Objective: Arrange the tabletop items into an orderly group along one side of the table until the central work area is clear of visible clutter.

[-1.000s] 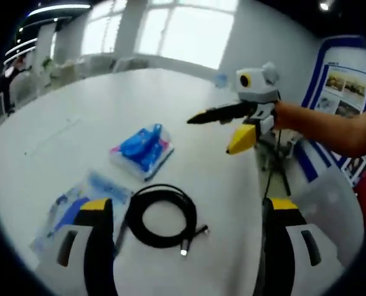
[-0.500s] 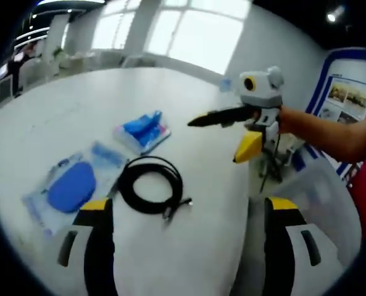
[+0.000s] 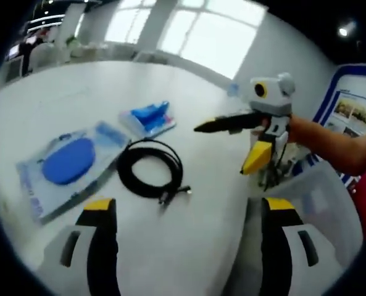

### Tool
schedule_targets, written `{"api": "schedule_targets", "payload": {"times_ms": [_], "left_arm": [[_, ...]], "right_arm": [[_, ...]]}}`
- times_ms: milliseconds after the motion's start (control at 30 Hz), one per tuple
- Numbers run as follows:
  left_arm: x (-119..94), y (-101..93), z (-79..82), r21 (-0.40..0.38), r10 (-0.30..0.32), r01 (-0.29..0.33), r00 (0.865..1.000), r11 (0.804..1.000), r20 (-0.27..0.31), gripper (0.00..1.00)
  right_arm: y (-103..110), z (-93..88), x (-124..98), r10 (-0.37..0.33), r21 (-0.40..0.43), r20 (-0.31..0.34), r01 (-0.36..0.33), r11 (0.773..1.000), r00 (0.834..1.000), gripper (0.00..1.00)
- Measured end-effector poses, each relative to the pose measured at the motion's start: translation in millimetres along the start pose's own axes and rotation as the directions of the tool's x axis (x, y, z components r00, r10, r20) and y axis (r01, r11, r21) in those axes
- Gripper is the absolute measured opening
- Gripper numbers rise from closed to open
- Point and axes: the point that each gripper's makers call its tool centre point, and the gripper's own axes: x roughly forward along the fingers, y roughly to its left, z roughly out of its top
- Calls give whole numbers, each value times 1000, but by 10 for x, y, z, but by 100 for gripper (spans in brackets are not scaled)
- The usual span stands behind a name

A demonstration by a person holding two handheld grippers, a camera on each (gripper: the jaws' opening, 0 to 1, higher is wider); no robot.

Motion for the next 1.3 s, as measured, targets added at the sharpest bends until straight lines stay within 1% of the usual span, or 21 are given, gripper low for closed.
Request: {"api": "schedule_targets", "payload": {"times_ms": [167, 233, 333, 400, 533, 633, 733, 867, 967, 1033, 1133, 1200, 1300], "left_arm": [[31, 137, 49, -47, 34, -33, 999, 998, 18, 89], [55, 184, 74, -59, 56, -55, 998, 997, 26, 87], [119, 271, 81, -78, 89, -86, 996, 993, 26, 81], [154, 304, 95, -83, 107, -104, 994, 991, 30, 78], [223, 367, 114, -102, 134, -130, 991, 986, 27, 71], [260, 422, 146, -100, 158, -155, 987, 983, 28, 65], [289, 461, 163, -90, 178, -175, 984, 980, 25, 61], [329, 573, 120, -82, 218, -218, 976, 972, -7, 52], [352, 611, 121, -82, 229, -230, 973, 970, -13, 49], [378, 643, 129, -79, 243, -243, 970, 967, -19, 47], [418, 666, 123, -70, 255, -257, 966, 964, -36, 45], [441, 673, 137, -62, 264, -265, 964, 962, -36, 45], [488, 694, 119, -44, 272, -275, 961, 960, -53, 43]], "right_arm": [[-63, 34, 76, -15, 17, -5, 16, 1000, 1000, 92], [-96, 30, 111, -30, 10, -17, 30, 999, 999, 90], [-171, 33, 178, -66, 1, -31, 66, 998, 997, 88], [-241, 28, 220, -96, 7, -44, 96, 995, 994, 84], [-295, 13, 289, -122, 34, -67, 124, 992, 990, 74], [-313, -4, 358, -128, 32, -88, 132, 991, 988, 68], [-320, -26, 397, -126, 33, -109, 131, 991, 986, 60], [-365, -38, 447, -140, 35, -126, 146, 989, 982, 57], [-384, -51, 466, -150, 36, -138, 157, 987, 979, 54], [-420, -78, 493, -171, 19, -158, 176, 984, 973, 50], [-446, -110, 529, -191, 12, -181, 196, 980, 965, 49], [-436, -116, 548, -194, 20, -189, 201, 979, 963, 48], [-468, -134, 569, -211, 27, -204, 221, 975, 956, 42]]}}
